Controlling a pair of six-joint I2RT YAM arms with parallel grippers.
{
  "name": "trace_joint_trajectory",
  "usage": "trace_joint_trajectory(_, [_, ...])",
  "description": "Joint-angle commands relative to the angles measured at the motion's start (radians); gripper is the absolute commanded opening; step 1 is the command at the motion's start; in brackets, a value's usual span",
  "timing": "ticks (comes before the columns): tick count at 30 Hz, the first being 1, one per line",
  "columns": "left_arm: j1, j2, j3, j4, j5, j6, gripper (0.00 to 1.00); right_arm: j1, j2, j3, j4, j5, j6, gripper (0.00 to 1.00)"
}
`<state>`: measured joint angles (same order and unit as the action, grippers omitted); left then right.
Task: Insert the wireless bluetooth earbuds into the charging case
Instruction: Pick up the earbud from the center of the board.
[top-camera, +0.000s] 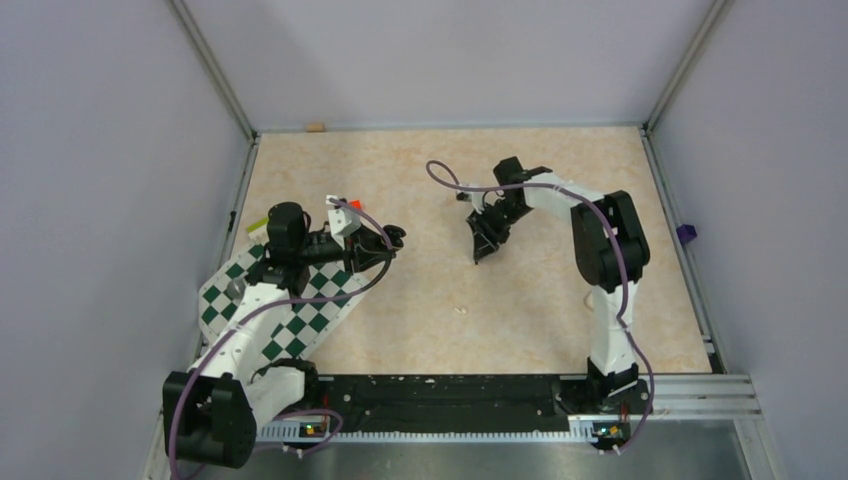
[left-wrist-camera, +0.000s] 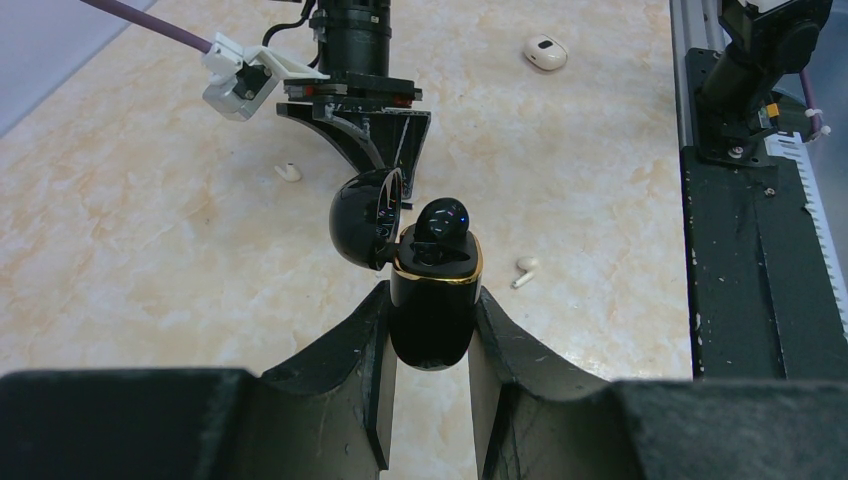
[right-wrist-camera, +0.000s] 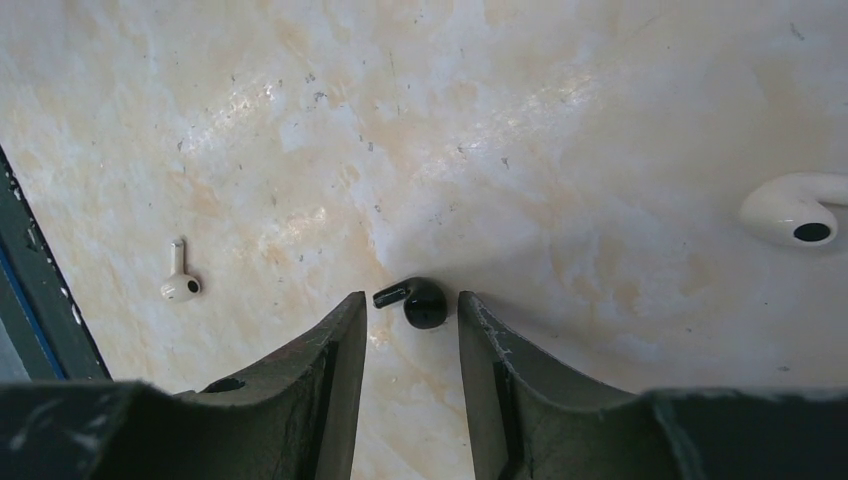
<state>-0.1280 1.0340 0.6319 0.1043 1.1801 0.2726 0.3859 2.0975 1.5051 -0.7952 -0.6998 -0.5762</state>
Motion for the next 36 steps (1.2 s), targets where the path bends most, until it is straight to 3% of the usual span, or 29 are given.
trace_joint_trajectory(1, [-0.003,-0.023,0.005,0.023,0.005,0.018,0.00,0.023,0.029,-0.031,0.013,0.031,-0.039,0.38])
trace_joint_trajectory(9, [-0.003,-0.026,0.004,0.023,0.007,0.019,0.00,0.023,0.028,-0.035,-0.011,0.029,-0.069,0.33])
trace_joint_trajectory(22, [-0.004,-0.021,0.004,0.023,0.007,0.018,0.00,0.017,-0.003,-0.015,-0.058,-0.023,-0.081,0.11])
trace_joint_trajectory(28, [-0.003,-0.017,0.005,0.030,0.000,0.012,0.00,0.013,-0.092,-0.050,0.037,-0.029,-0.004,0.00])
trace_joint_trajectory(36, [-0.034,0.026,0.005,0.100,-0.123,-0.030,0.00,0.003,-0.260,-0.093,0.147,0.032,0.117,0.00])
